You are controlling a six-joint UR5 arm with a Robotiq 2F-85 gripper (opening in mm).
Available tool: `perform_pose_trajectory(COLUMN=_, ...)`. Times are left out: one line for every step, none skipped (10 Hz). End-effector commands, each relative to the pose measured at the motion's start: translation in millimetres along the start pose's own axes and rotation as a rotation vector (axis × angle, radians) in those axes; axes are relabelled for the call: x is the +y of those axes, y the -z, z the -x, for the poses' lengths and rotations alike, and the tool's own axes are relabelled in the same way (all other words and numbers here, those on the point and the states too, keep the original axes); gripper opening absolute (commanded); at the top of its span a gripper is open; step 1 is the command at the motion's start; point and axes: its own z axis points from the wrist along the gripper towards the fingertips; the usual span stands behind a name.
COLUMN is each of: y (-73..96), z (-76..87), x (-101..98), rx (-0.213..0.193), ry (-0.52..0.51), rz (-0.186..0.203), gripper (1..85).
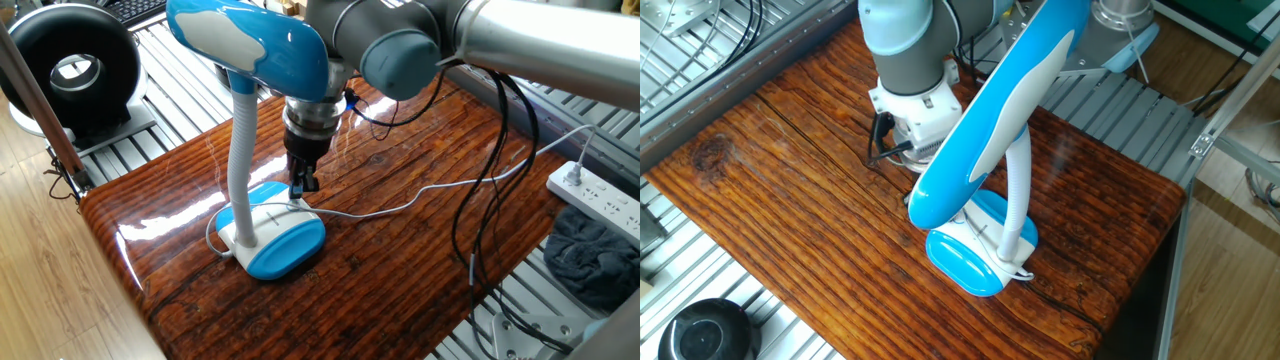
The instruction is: Turn on the desk lamp by pressing the button
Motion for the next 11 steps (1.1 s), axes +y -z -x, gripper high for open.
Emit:
perform_pose_trajectory(y=1.3, z=4.8, x=5.9, rx=-0.02, ry=-0.038, rz=0.015, gripper=1.0)
perform_pose_trajectory(y=-0.7, z=4.3, x=7.0, rx=-0.013, ry=-0.042, rz=0.015, gripper=1.0)
perform_pose_trajectory(y=-3.7, z=4.7, x=7.7, rx=-0.008, ry=-0.044, rz=0.014, gripper=1.0)
perform_pose_trajectory(y=-7.7, z=5.4, x=9.0, rx=-0.003, ry=-0.047, rz=0.011, gripper=1.0)
perform_pose_trajectory(y=-11.2, z=7.5, x=11.8, rx=-0.003, ry=-0.056, rz=0.011, gripper=1.0)
perform_pose_trajectory(y=-13.1, z=9.3, x=13.3, rx=-0.005, ry=-0.059, rz=0.013, gripper=1.0)
perform_pose_trajectory(y=-13.1, z=9.4, x=13.8, rx=-0.01, ry=-0.057, rz=0.017, gripper=1.0)
perform_pose_trajectory(y=-9.6, z=7.2, x=14.7, rx=-0.026, ry=-0.053, rz=0.035, gripper=1.0)
perform_pose_trajectory(y=1.8, z=-3.3, x=13.0, rx=-0.027, ry=-0.037, rz=0.062, gripper=1.0)
perform_pose_trajectory(y=22.2, z=-19.9, x=8.7, rx=-0.025, ry=-0.013, rz=0.096, gripper=1.0)
perform_pose_trajectory(y=39.5, z=-29.6, x=7.8, rx=-0.03, ry=-0.004, rz=0.126, gripper=1.0)
